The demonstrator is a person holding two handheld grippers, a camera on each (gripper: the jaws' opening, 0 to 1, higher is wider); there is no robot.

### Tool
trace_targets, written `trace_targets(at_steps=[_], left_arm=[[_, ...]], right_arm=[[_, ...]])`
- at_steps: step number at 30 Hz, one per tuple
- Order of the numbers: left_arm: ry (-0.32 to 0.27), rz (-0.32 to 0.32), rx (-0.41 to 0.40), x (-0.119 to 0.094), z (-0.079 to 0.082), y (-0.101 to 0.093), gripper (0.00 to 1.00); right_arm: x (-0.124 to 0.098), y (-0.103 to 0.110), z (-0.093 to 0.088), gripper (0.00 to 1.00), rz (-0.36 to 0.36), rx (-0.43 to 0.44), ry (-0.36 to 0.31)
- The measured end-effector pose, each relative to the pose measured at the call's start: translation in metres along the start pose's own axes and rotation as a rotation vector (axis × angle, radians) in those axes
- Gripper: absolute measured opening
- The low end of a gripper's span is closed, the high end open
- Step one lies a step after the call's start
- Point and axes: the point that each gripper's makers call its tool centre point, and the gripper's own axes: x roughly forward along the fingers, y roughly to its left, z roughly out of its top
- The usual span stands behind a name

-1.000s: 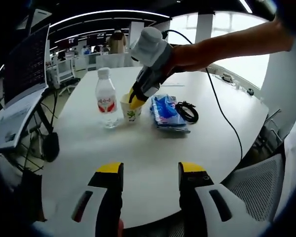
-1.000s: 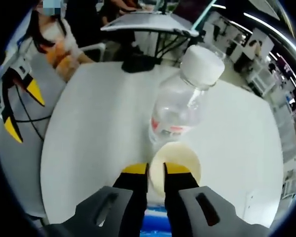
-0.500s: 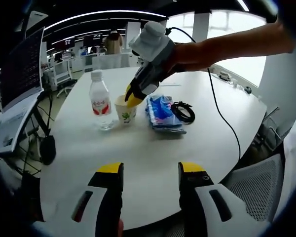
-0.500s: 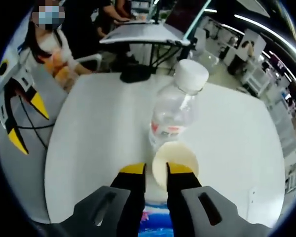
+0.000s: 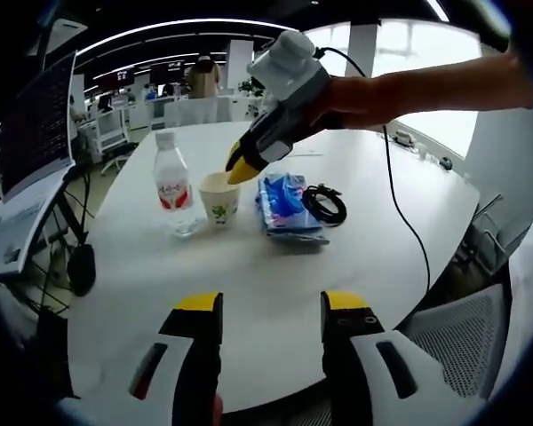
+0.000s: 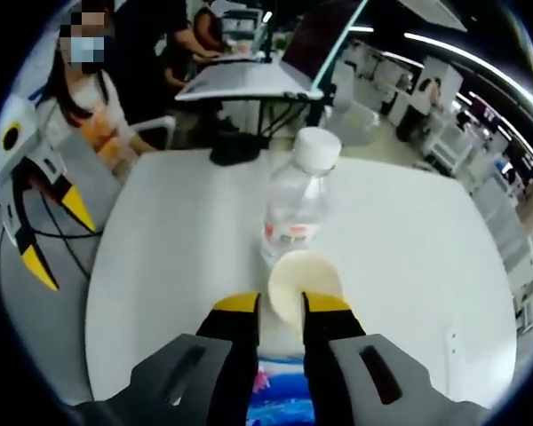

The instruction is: Arrange the tabletop items into an orderly group along one side of the table until the central work area is clear of visible clutter.

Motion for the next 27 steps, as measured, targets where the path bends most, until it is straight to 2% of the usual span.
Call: trace_targets(at_steps=[10, 27], left_arm=[[-0.001, 0.001, -0.011, 0.003, 0.002, -0.006, 0.43], [0.004, -0.026, -0.01, 0.012, 0.009, -0.022, 0.42]], right_arm=[[-0.021, -0.006, -0.014, 0.16, -0.04, 0.092, -0.048], [-0.064, -0.014, -0.075, 0.16, -0.125, 0.309, -0.08]])
